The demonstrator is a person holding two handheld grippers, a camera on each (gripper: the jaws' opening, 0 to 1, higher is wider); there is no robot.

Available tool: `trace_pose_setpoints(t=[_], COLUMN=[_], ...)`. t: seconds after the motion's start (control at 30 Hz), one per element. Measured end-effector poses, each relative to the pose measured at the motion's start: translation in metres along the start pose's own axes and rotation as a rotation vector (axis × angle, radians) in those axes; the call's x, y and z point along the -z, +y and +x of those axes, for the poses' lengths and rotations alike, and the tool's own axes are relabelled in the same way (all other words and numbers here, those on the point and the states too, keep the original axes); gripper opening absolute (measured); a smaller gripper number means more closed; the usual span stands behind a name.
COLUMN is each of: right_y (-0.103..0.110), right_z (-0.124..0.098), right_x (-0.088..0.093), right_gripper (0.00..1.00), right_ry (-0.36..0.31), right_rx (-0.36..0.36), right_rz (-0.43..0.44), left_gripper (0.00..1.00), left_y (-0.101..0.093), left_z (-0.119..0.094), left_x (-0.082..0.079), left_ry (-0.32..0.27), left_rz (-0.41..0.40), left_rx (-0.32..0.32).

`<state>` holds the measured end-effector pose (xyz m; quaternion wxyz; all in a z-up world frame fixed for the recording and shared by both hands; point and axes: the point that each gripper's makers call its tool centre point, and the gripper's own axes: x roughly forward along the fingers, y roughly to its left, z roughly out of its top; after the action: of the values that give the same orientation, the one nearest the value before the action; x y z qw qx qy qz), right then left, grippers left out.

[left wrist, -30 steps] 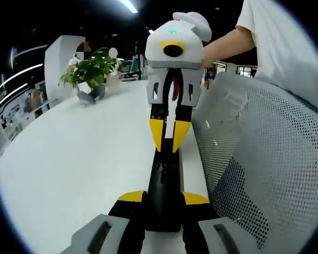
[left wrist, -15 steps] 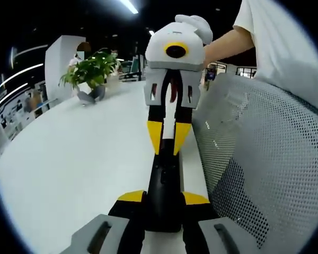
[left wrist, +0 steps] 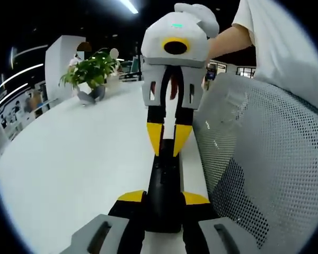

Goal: Press the specified remote control buttons in sequence, fully releasing each button before pressing the next.

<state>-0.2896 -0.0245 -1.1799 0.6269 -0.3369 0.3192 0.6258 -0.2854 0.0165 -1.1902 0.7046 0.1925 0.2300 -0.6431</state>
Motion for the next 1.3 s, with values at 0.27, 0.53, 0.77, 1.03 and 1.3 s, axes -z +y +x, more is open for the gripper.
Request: trace_pose_setpoints(t=[0.27,0.53,0.77,1.03,1.3], right_y=[0.0025,0.0022,0.0001,0.0026,0.0024], right_z=[0.0033,0.0053,0.0077,0.0050,0.0050], right_x=[-0.0049,-0.0033,-0.0028,-0.0029,-0.0047], right_gripper=[0.05,0.05,0.05,0.05,0.02], right_ry=[-0.054,0.119,0.248,0.087,0.065], right_rx=[0.053,-0.032,-0.063,0.044,0.084], right_rz=[-0.020,-0.111,-0.060,-0.068,-0.014], left_gripper=[0.25,0.25,0.25,0.25,0.25], left_y=[-0.0001,-0.0001,0.0000,0.0004,0.0006], left_z=[-0.0002,-0.0001,0.0000,0.0003,0.0003], left_x=[0.0002,0.0001,0.0001,0.0004,0.0002], left_ry=[-0.003,-0.001,-0.002,-0.003,-0.005], left_rz=[-0.002,0.001,0.000,0.000,-0.005], left_rx=[0.000,-0.001,0.000,-0.005,-0.007])
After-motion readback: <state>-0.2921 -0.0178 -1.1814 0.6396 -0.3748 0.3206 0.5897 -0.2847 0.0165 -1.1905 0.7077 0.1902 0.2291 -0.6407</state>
